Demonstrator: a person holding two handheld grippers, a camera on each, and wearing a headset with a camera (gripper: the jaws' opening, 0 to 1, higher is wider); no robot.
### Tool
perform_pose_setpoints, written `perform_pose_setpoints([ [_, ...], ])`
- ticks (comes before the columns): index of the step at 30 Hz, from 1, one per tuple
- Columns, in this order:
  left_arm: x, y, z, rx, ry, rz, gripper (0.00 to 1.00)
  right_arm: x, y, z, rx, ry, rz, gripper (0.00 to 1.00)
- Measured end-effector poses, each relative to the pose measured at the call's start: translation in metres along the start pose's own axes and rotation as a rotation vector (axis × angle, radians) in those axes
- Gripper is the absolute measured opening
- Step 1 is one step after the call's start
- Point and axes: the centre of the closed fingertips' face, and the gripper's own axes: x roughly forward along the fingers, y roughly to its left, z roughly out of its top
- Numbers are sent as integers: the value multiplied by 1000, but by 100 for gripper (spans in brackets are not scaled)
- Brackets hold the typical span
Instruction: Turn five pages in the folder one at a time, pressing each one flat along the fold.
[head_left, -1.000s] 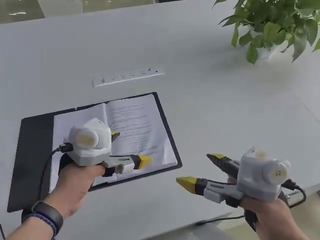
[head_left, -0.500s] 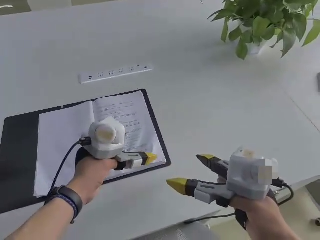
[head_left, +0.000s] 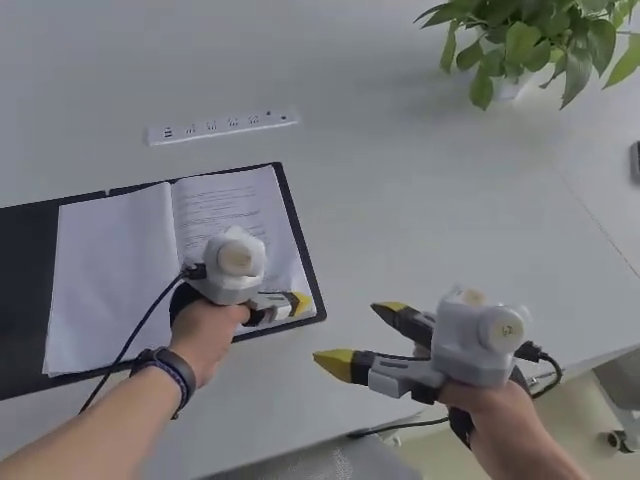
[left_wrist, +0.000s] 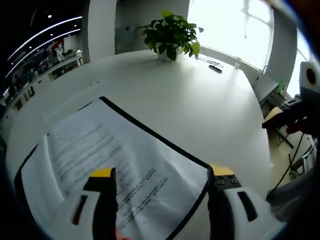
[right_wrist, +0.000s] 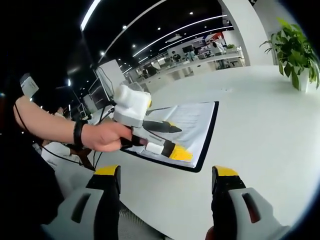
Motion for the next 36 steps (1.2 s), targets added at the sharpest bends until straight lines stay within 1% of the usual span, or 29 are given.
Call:
perform_pose_setpoints([
  [2,1,6,-13,73,59,43,72,1,-1,2,-4,1,5,74],
  [3,3,3,-14,53,44,38,73,2,-2,4,0,-2,8,74],
  [4,2,3,-12,50,34,38,73,2,-3,5,3,-6,8,74],
  [9,2,5,-11,59,35,37,72,7,-7,6,29,-19,14,73],
  [15,0,9,-11,57,31,30,66,12,-10,4,36,-14,21,71],
  [19,-1,10,-11,54,28,24,64,15,-13,7,67,-35,22,70],
  [22,-1,11,-10,49,25,24,62,19,-15,11,67,-35,23,69],
  [26,-1,10,-10,50,26,25,62,28,-19,18,70,-43,36,69],
  [29,-1,11,-10,50,25,24,62,36,-25,22,77,-47,39,66],
  [34,-1,10,-10,51,26,23,62,57,-35,25,125,-46,59,64],
  [36,-1,10,-10,51,26,23,62,63,-38,27,129,-45,63,63],
])
